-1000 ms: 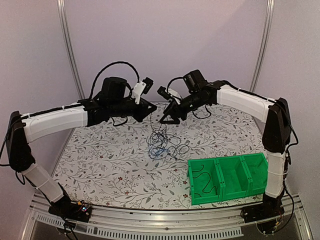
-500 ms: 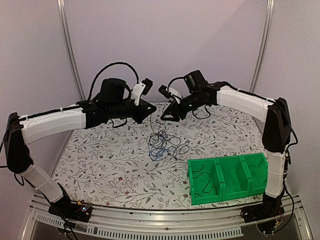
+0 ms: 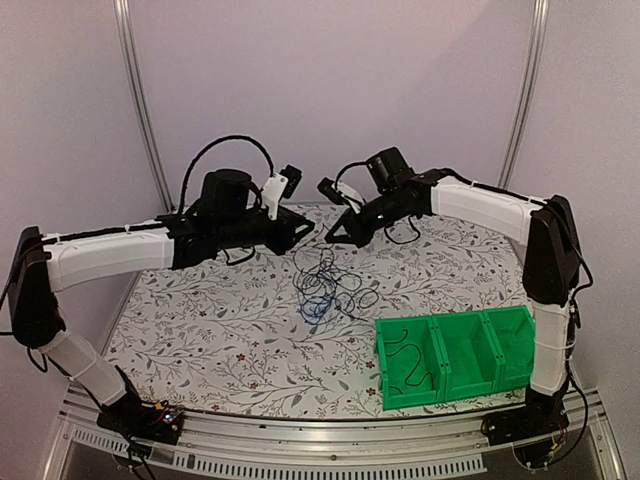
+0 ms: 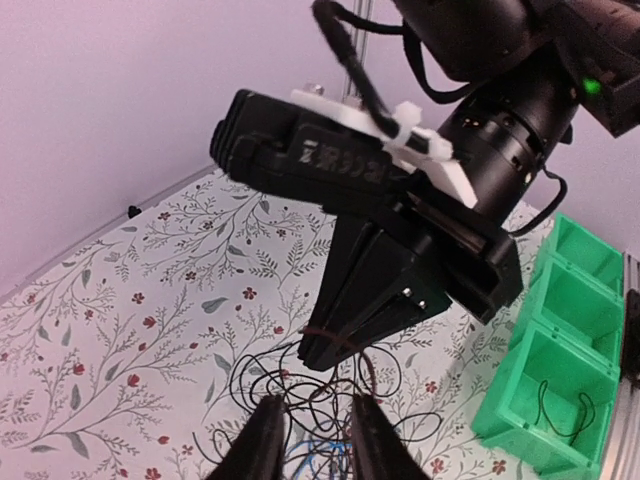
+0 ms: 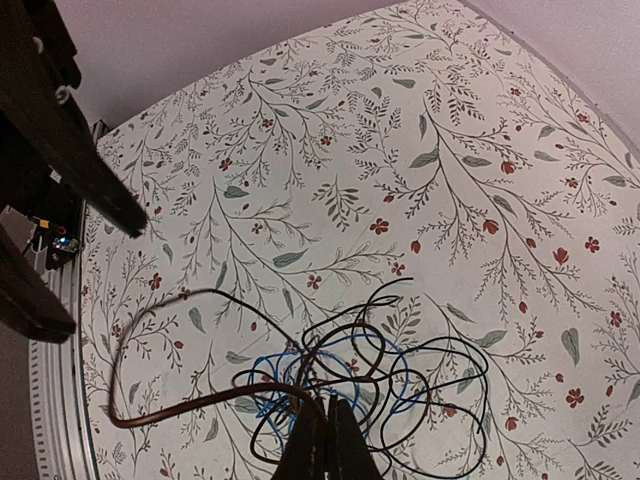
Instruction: Untangle the cables
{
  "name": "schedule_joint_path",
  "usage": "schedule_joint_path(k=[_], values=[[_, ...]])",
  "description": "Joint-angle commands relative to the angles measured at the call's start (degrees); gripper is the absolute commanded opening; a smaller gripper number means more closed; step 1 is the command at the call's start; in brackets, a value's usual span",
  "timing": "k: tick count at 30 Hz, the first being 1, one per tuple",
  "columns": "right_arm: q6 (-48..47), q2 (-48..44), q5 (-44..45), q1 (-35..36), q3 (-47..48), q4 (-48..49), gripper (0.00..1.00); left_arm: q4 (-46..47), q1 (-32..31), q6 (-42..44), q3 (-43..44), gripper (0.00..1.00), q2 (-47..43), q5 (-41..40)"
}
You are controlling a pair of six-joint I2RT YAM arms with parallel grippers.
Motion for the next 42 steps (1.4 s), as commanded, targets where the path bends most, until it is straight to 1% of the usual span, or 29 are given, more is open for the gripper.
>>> schedule_joint_path(k=[1, 3, 7, 11, 14, 16, 18, 23, 29, 32, 35, 36, 37, 41, 42], values=[[0.8, -6.8, -4.3, -0.1, -1.8, 0.8, 0.0, 7.3, -0.6, -3.2, -2.5, 0.33, 3.7, -4.8], [1.3, -8.5, -6.3, -0.1, -2.2, 0.8, 0.0, 10.8, -0.7, -5.3, -3.0, 0.37, 6.4, -5.6], [2.3, -10.9, -10.3, -0.1, -2.2, 0.5, 0.0, 18.4, -1.0, -10.4, -1.8, 0.38, 12.9, -4.8], [2.4, -11.5, -9.7, -0.1, -1.5, 0.1, 0.0, 25.7, -1.2, -14.2, -0.2, 0.38, 20.7, -1.3], [1.0, -11.4, -9.9, -0.1, 1.9, -2.3, 0.0, 27.2, -1.3, -16.2, 1.2, 0.35, 25.8, -0.4], [-0.7, -11.8, -8.7, -0.1, 5.0, -3.4, 0.0, 27.3, -1.3, -16.8, 1.6, 0.32, 28.6, 0.3], [-2.2, -12.9, -6.8, -0.3, 7.8, -3.5, 0.0, 27.4, -1.3, -17.3, 1.0, 0.25, 30.5, 0.6], [-6.5, -14.9, -4.4, -1.4, 16.3, -3.3, 0.0, 29.5, -0.8, -19.4, -2.7, 0.12, 32.7, 2.0], [-10.0, -13.4, 1.0, -2.8, 26.5, -4.3, 0.0, 29.8, -0.5, -19.9, -6.4, 0.01, 33.1, 1.8], [-10.1, -13.0, 1.6, -5.4, 29.4, -3.8, 0.0, 29.9, -0.1, -19.9, -8.4, 0.0, 32.2, 1.0], [-9.6, -13.5, 1.5, -6.4, 27.5, -3.4, 0.0, 29.7, 0.5, -19.8, -11.1, 0.0, 29.1, -1.5], [-9.7, -13.7, 1.6, -6.5, 26.2, -3.2, 0.0, 29.4, 0.7, -19.7, -12.1, 0.01, 27.3, -2.9], [-9.7, -13.9, 1.6, -6.5, 24.5, -2.9, 0.0, 28.8, 0.9, -19.6, -13.1, 0.05, 25.4, -4.3], [-8.2, -14.4, 3.7, -6.5, 18.8, -1.2, 0.0, 28.2, 1.0, -18.7, -18.0, 0.3, 15.2, -11.5], [-7.8, -14.4, 4.4, -6.5, 17.5, -0.7, 0.0, 28.6, 0.9, -18.4, -19.3, 0.33, 12.5, -12.4]])
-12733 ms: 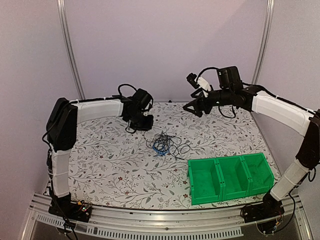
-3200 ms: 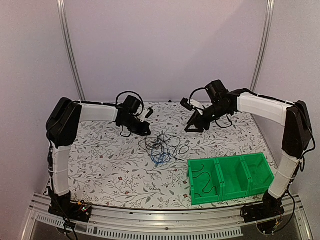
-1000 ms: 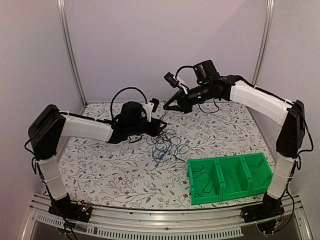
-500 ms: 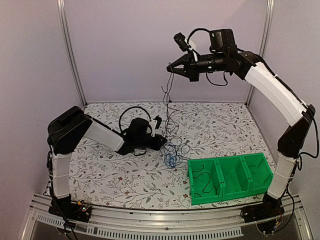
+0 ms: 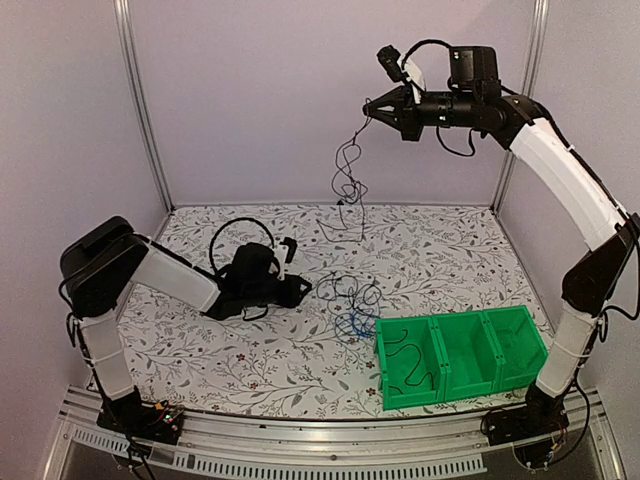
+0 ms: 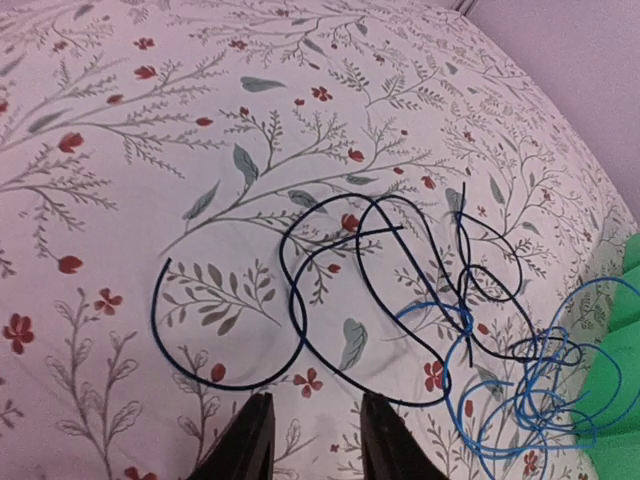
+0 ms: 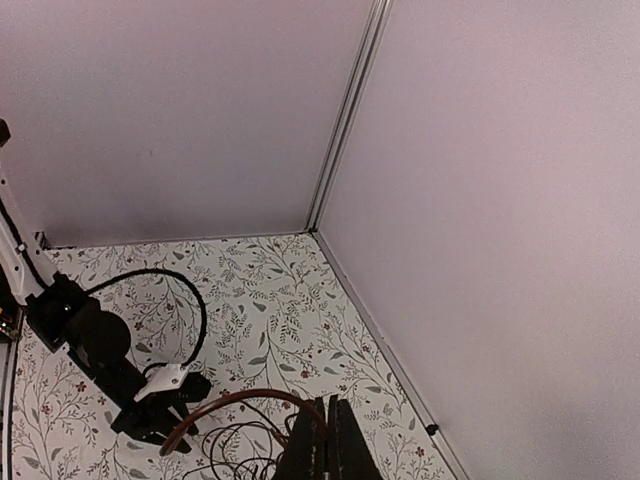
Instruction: Untangle the cables
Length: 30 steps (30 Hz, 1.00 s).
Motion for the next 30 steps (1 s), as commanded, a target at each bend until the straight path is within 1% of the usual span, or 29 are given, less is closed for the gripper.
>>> schedule_joint_path(k=[1, 6, 7, 10, 12, 13, 17, 19, 22, 25, 27, 30], values=[[2.0, -0.6, 3.7, 0.3, -5.7, 1.8, 0.0, 2.1, 0.2, 1.7, -4.4, 0.37, -12.8, -8.2], [5.2, 0.1, 5.8, 0.3, -11.1, 3.4, 0.0, 4.5, -2.9, 8.4, -7.1, 0.46, -22.5, -12.9], [5.9, 0.5, 6.0, 0.4, -11.9, 3.5, 0.0, 6.1, -3.8, 9.9, -7.7, 0.49, -23.8, -13.2], [8.8, 1.6, 5.6, 0.7, -14.1, 3.6, 0.0, 12.1, -7.4, 13.5, -8.6, 0.62, -25.6, -15.1], [10.0, 2.5, 5.2, 1.3, -15.2, 3.6, 0.0, 15.3, -8.8, 14.7, -7.8, 0.66, -25.2, -14.7], [10.4, 2.8, 5.1, 1.7, -15.7, 3.7, 0.0, 15.4, -9.3, 14.8, -6.8, 0.67, -24.5, -14.5], [10.9, 3.7, 4.6, 3.5, -16.5, 4.0, 0.0, 12.1, -10.2, 12.7, -1.2, 0.66, -19.4, -17.1], [11.2, 4.0, 4.1, 4.3, -16.4, 4.1, 0.0, 9.7, -10.4, 10.4, 1.7, 0.66, -16.6, -20.9], [11.8, 4.4, 3.0, 5.8, -16.4, 3.8, 0.0, 10.4, -10.4, 8.4, 3.7, 0.64, -13.4, -25.1], [11.7, 4.6, 1.0, 7.2, -16.5, 3.3, 0.0, 10.7, -10.1, 6.1, 5.6, 0.6, -11.1, -31.3], [11.8, 4.4, -0.2, 8.0, -16.8, 3.2, 0.0, 10.9, -9.8, 5.6, 6.8, 0.6, -10.5, -31.8], [12.0, 4.1, -0.9, 9.2, -17.6, 3.4, 0.0, 15.1, -9.5, 7.6, 7.7, 0.59, -9.5, -30.7]])
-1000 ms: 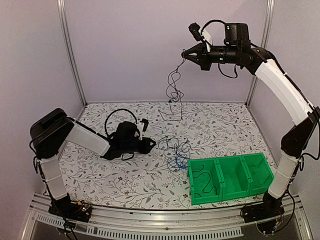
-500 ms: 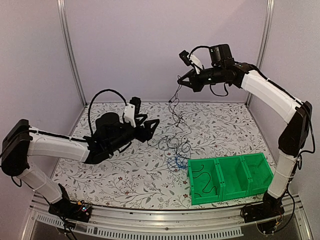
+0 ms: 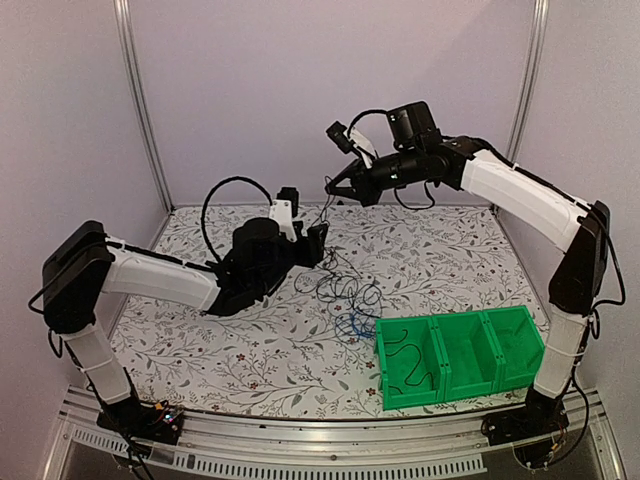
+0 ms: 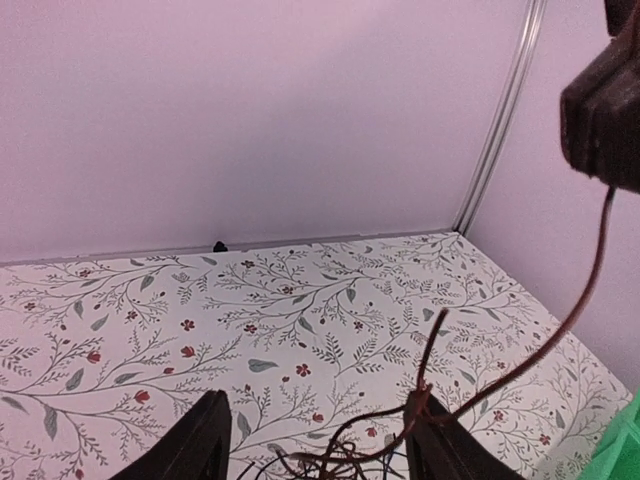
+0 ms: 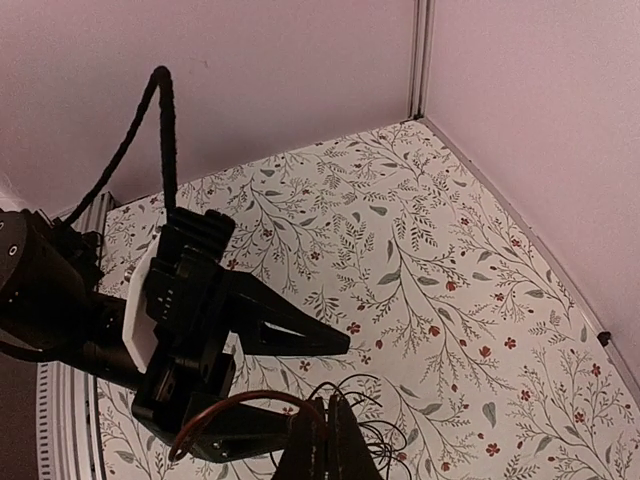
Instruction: Untangle the cables
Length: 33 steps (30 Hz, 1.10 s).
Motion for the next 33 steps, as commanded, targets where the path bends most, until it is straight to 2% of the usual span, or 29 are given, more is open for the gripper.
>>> schedule_joint_path(k=[1, 9, 13, 19, 23, 27, 33], values=[[0.8, -0.2, -2.7, 1.7, -1.4, 1.0, 0.0, 5.1, 0.3, 1.0, 3.0, 0.59, 1.5, -2.4], [2.1, -1.4, -8.1, 2.2, 1.2, 0.6, 0.0, 8.0, 2.3, 1.1, 5.0, 0.32, 8.8, -5.5], [2.2, -3.3, -14.8, 2.1, 4.1, 0.2, 0.0, 9.9, 5.9, -4.4, 4.7, 0.2, 15.2, -0.8], [-1.6, -4.9, -18.2, 1.2, 12.4, -3.8, 0.0, 8.0, 7.6, -7.7, 5.1, 0.13, 20.8, 2.2], [-1.1, -4.9, -23.2, -2.4, 15.8, -4.1, 0.0, 4.9, 8.2, -9.5, 4.8, 0.12, 21.3, 2.7], [-1.8, -4.9, -22.2, -5.5, 17.6, -4.1, 0.0, 3.3, 8.7, -9.8, 2.9, 0.13, 20.0, 2.5], [0.4, -5.9, -25.1, -13.9, 23.0, -2.1, 0.0, -5.1, 10.3, -11.1, 2.7, 0.12, 19.6, 2.2]])
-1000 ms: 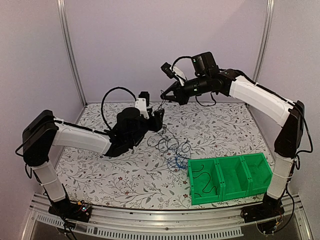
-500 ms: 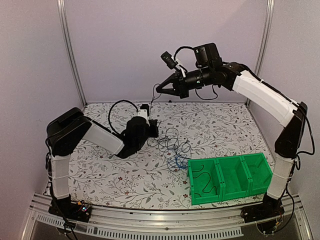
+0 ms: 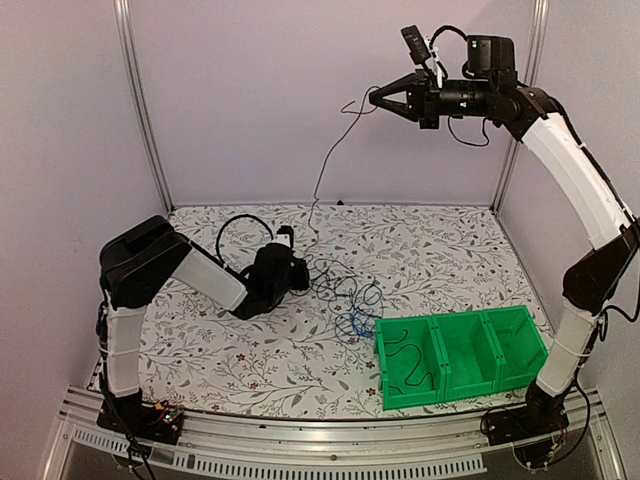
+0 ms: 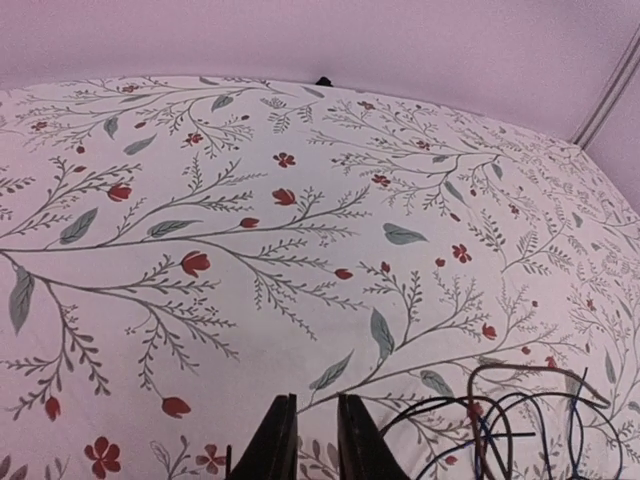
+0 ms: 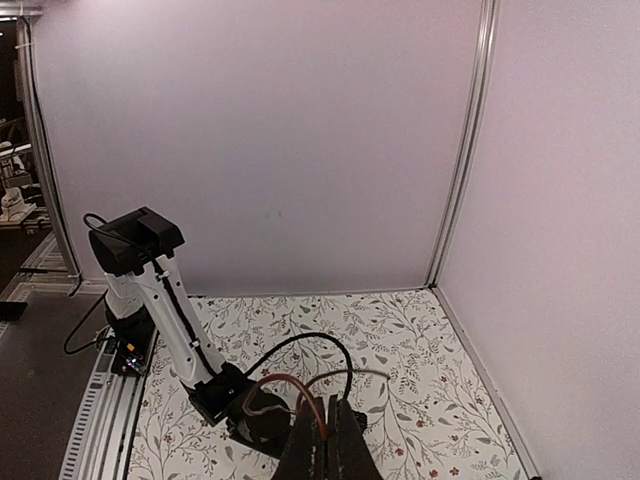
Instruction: Untangle the cables
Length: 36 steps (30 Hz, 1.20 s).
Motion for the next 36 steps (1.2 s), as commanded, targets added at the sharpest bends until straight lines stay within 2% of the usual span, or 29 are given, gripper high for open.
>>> schedule_joint_path(k=[1, 7, 9, 13, 18, 22, 28, 31, 36], values=[[1.4, -1.9, -2.7, -6.1, 4.9, 1.4, 0.0, -7.6, 1.9, -1.9, -1.5, 0.12, -2.1, -0.3], [4.5, -4.7, -5.7, -17.8, 6.4, 3.3, 0.0, -11.3, 3.6, -3.8, -5.4, 0.11, -5.4, -2.8], [5.8, -5.7, -4.8, -19.9, 3.8, 4.3, 0.0, -11.1, 4.2, -4.0, -6.8, 0.11, -6.4, -2.6], [2.0, -9.1, -0.7, -20.0, -4.8, 4.1, 0.0, -8.5, 4.4, -2.5, -8.6, 0.14, -8.6, 0.2], [-1.5, -13.6, 1.6, -20.0, -15.0, 3.5, 0.0, -6.9, 4.2, 0.2, -9.6, 0.29, -12.2, 6.0], [-3.5, -17.4, 1.8, -20.0, -21.3, 1.9, 0.0, -12.0, 4.1, 0.0, -8.8, 0.4, -15.1, 7.6], [-6.7, -24.5, 0.1, -19.9, -33.5, 0.0, 0.0, -21.2, 4.0, -1.0, -6.7, 0.52, -18.8, 7.1], [-6.9, -28.1, -1.2, -19.6, -41.0, -0.3, 0.0, -26.1, 4.0, -1.5, -5.2, 0.55, -19.4, 5.9], [-8.8, -33.4, -2.2, -18.2, -49.8, -1.4, 0.0, -28.9, 4.0, -1.1, -4.6, 0.55, -20.5, 5.7]])
